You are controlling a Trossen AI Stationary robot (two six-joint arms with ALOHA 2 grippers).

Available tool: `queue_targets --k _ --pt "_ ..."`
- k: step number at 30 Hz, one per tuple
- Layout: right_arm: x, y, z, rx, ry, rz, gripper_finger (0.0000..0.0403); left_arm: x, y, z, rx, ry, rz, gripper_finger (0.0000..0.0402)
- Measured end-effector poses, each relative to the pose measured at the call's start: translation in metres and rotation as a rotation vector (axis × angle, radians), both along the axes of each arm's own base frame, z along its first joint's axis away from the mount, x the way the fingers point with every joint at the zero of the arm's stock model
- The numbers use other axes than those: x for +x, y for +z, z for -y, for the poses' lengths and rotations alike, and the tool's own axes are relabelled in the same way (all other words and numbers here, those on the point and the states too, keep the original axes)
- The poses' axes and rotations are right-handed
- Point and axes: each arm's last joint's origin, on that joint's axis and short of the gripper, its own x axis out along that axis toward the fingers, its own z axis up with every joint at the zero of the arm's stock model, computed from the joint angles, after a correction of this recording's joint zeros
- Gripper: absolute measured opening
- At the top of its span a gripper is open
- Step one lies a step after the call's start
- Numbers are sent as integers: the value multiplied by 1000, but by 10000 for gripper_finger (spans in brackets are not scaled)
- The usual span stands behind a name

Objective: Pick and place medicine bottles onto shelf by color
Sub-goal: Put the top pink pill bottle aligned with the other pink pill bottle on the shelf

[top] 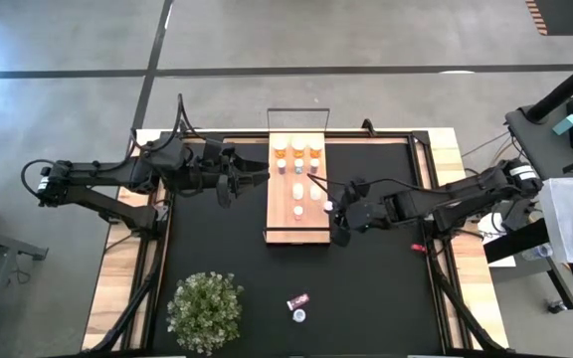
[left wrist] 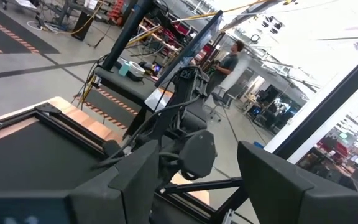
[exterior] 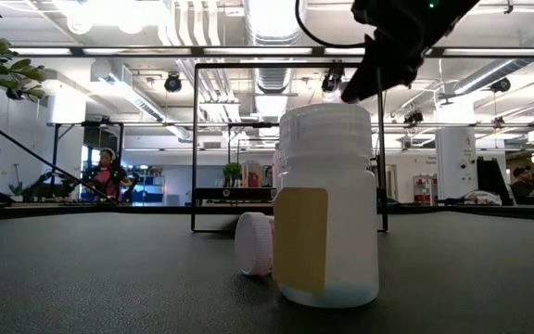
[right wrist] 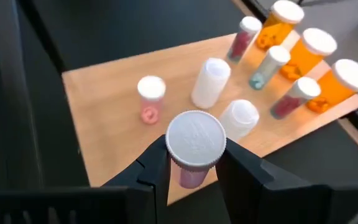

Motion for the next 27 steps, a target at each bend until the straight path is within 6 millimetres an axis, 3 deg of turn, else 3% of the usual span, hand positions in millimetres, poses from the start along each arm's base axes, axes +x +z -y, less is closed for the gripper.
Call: queue_targets --k 12,16,20,27 --pt "-17 12 9 -27 319 -7 105 0 0 0 7 -1 -2 203" --pt "-28 1 21 19 374 45 105 1 -2 0 7 -2 -6 203" --pt "-36 -14 33 46 322 116 105 1 -5 0 7 -2 -18 203" --pt "-34 -46 37 94 342 206 105 3 -12 0 7 -5 -38 203"
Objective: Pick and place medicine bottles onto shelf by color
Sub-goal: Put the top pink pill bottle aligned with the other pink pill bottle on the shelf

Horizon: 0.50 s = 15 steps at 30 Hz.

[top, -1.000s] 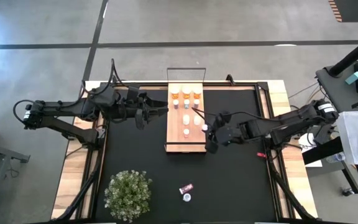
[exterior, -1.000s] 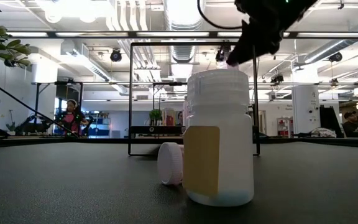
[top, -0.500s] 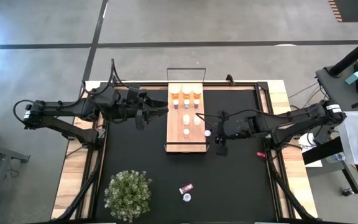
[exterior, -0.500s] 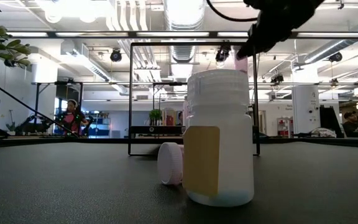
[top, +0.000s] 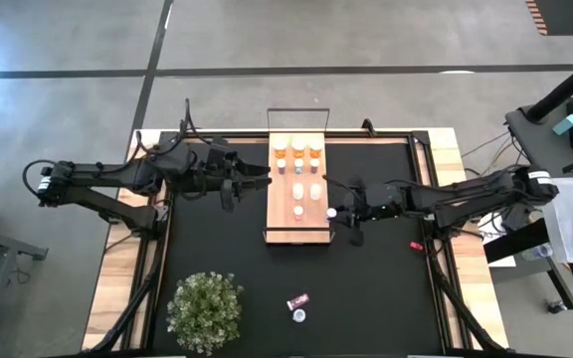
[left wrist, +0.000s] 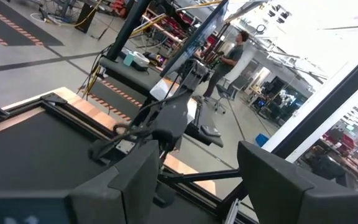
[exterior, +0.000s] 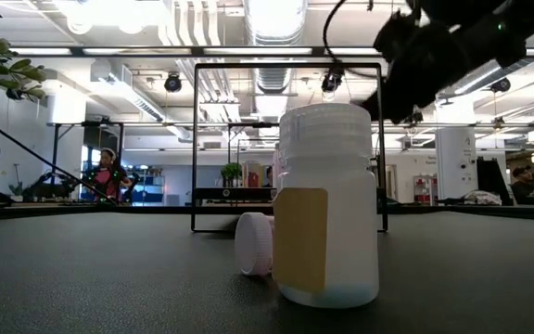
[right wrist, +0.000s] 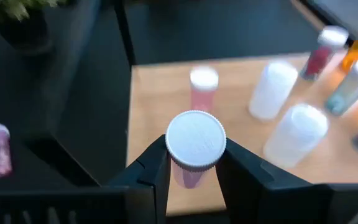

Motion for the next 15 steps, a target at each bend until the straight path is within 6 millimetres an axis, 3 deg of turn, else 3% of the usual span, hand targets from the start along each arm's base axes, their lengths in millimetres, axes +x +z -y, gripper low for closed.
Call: queue_targets --k 15 --pt "25 -38 5 7 -26 -59 105 0 -1 0 -3 1 1 203"
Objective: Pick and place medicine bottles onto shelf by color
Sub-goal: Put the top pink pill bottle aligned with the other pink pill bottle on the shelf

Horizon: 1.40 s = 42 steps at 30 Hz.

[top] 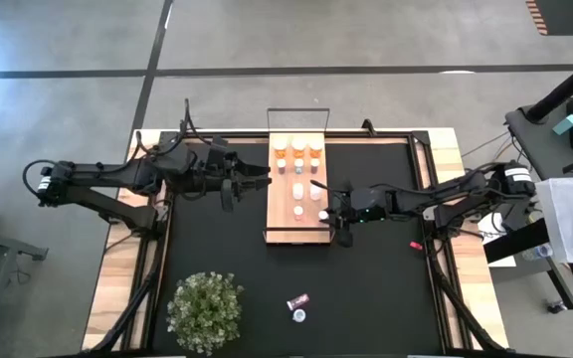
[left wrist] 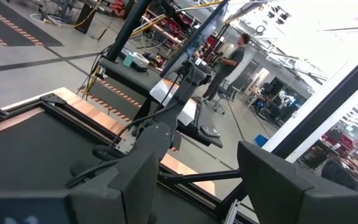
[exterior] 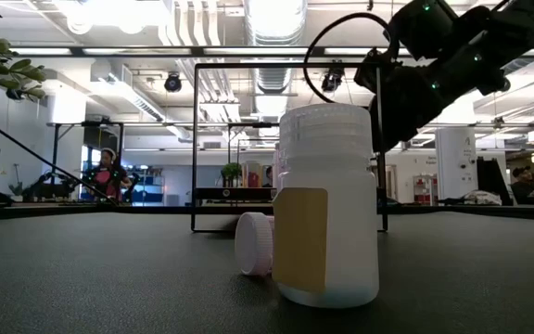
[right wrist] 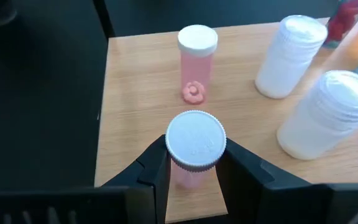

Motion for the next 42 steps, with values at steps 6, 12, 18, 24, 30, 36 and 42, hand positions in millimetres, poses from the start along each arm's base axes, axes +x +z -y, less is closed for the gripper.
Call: queue_targets --k 6,12,18,24,30,36,42 --pt "3 -2 0 3 -1 17 105 0 0 0 1 1 -1 203" --pt "7 -5 1 -6 -22 31 105 0 0 0 2 2 -1 203" --pt "9 -11 1 19 -68 20 105 0 0 0 2 3 -2 203" --pt "8 -8 2 22 -75 32 105 0 0 0 2 3 -2 203" --pt "11 -2 2 30 -87 58 110 0 0 0 2 3 -2 203" --pt "12 -1 2 49 -97 66 132 0 -1 0 2 3 -4 203" --pt "12 -1 2 67 -103 69 134 0 -1 0 2 3 -5 203"
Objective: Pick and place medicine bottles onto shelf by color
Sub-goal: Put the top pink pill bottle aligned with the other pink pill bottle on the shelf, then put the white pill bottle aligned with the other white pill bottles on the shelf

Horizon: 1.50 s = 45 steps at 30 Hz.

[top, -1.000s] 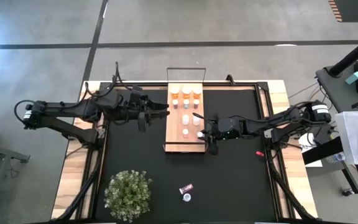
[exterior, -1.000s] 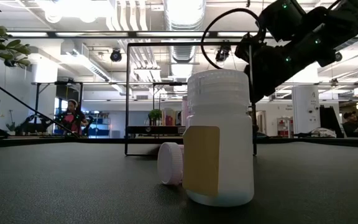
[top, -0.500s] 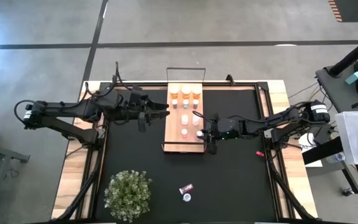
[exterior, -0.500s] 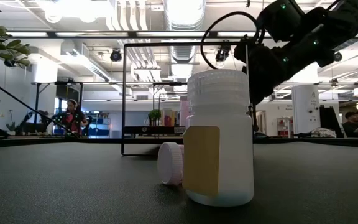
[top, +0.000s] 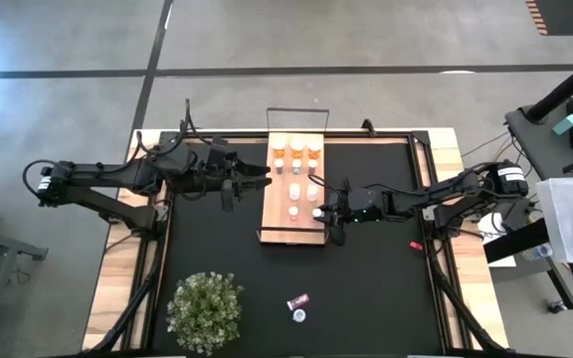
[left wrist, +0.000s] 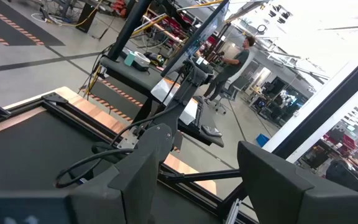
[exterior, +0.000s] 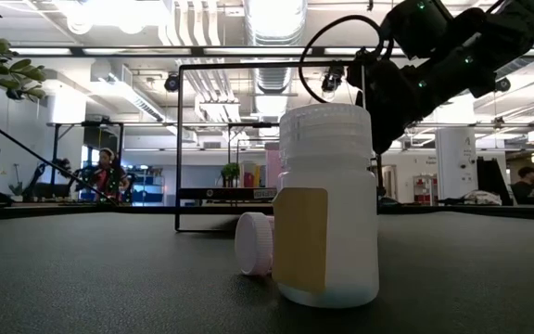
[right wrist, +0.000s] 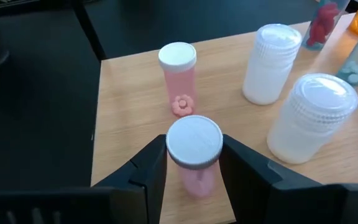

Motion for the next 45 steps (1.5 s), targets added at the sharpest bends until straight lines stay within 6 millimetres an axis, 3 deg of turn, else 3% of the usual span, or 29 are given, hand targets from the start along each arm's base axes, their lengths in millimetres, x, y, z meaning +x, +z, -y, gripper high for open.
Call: queue_targets --k 26,38,45 --pt "0 0 0 18 -8 2 114 0 -1 0 0 -4 -2 203" --pt "0 1 0 64 -33 12 181 0 -1 0 0 -5 -3 203" --pt "-3 9 0 105 -54 32 200 0 -1 0 -1 -5 -3 203"
